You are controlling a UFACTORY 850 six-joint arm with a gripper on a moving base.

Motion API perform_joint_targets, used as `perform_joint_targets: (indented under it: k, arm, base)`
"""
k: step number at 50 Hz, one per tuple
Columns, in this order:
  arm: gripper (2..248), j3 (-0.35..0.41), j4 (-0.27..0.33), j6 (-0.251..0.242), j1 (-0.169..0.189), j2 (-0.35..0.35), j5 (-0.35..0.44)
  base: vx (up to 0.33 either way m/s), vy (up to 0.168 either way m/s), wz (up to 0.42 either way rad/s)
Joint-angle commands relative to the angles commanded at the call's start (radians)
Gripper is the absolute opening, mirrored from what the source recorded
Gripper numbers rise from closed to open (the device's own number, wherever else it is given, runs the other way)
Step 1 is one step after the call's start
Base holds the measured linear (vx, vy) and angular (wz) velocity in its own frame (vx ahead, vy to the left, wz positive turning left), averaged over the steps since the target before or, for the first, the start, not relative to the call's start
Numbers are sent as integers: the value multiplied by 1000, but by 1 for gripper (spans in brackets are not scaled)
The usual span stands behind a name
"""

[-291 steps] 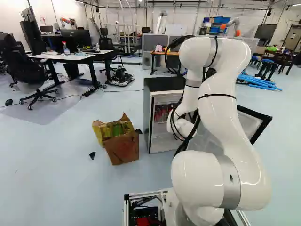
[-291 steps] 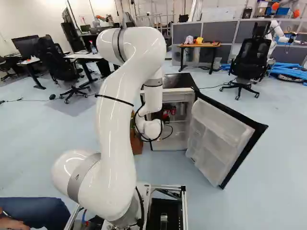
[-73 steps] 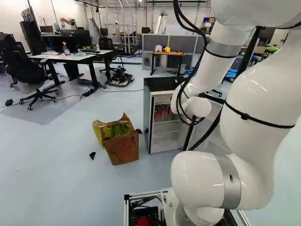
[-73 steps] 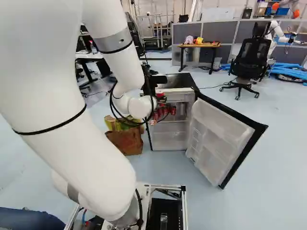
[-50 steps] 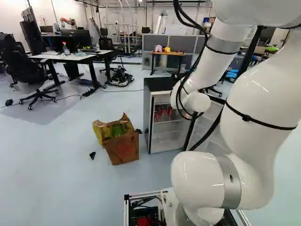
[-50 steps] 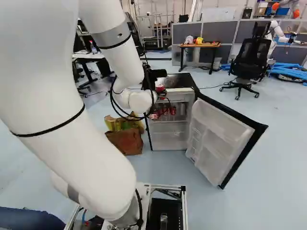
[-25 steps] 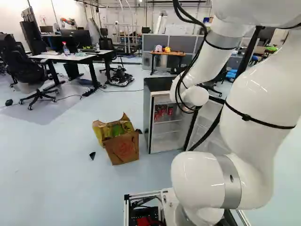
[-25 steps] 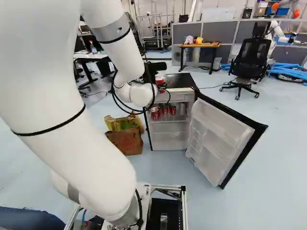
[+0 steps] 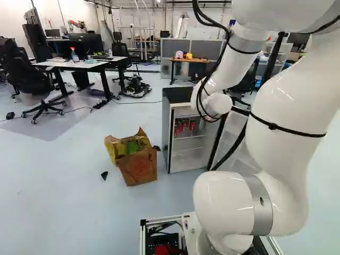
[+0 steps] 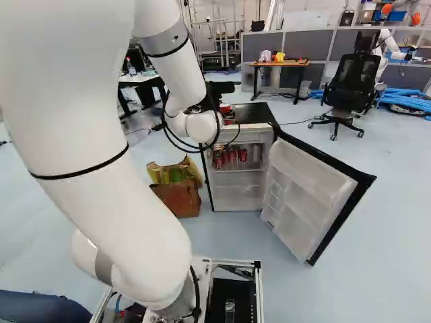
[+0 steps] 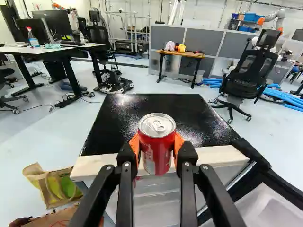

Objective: Grab a drink from the fridge

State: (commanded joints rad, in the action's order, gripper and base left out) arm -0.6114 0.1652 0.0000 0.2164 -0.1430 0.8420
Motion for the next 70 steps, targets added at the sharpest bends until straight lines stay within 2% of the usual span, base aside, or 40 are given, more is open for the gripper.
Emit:
perform_joint_targets:
  k: [70]
  arm:
    - [92,-271,-146,0,-29,-233,-70]
  base:
    - [0,0,0]
